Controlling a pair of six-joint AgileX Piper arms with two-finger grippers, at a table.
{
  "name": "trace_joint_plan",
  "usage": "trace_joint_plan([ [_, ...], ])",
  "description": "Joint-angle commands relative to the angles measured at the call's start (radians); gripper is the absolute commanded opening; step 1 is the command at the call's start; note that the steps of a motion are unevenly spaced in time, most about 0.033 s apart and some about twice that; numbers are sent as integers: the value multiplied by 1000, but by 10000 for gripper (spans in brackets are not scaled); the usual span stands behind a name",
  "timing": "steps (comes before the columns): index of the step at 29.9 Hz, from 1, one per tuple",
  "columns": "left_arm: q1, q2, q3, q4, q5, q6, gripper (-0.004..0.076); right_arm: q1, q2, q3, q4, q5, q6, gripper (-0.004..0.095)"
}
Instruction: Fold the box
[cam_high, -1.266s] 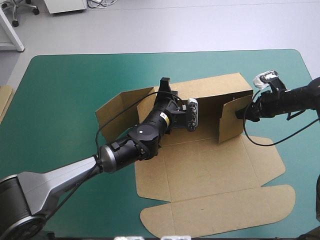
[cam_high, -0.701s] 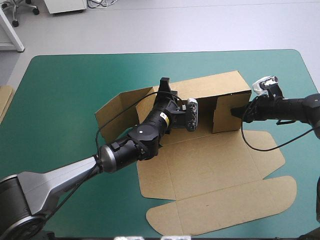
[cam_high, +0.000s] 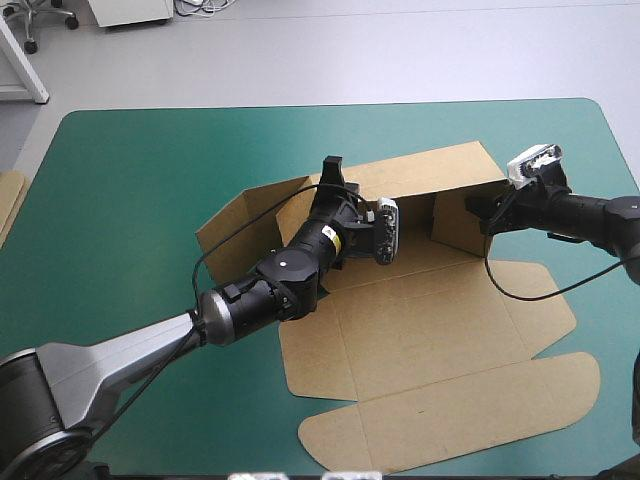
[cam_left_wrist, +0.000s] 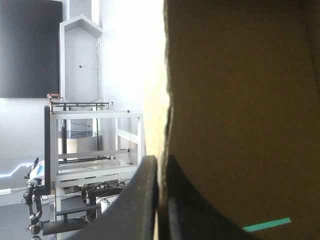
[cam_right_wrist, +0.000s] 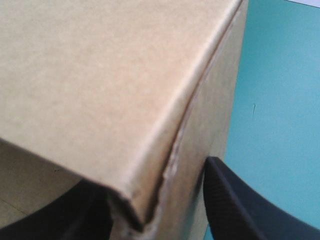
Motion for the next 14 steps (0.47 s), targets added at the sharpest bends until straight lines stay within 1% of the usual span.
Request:
trace_joint_plan([
  [1, -4, -48, -27, 36, -21, -14, -10, 1, -41, -25, 65, 22, -15, 377],
  [3, -4, -48, -27, 36, -24, -14, -10, 1, -41, -25, 55, 43, -15, 297],
  [7, -4, -48, -27, 36, -24, -14, -10, 1, -41, -25, 43, 83, -1, 63],
  [9, -4, -48, -27, 36, -24, -14, -10, 1, -41, -25, 43, 99, 30, -18],
  [14, -4, -48, -27, 36, -24, -14, -10, 1, -41, -25, 27, 91, 67, -9],
])
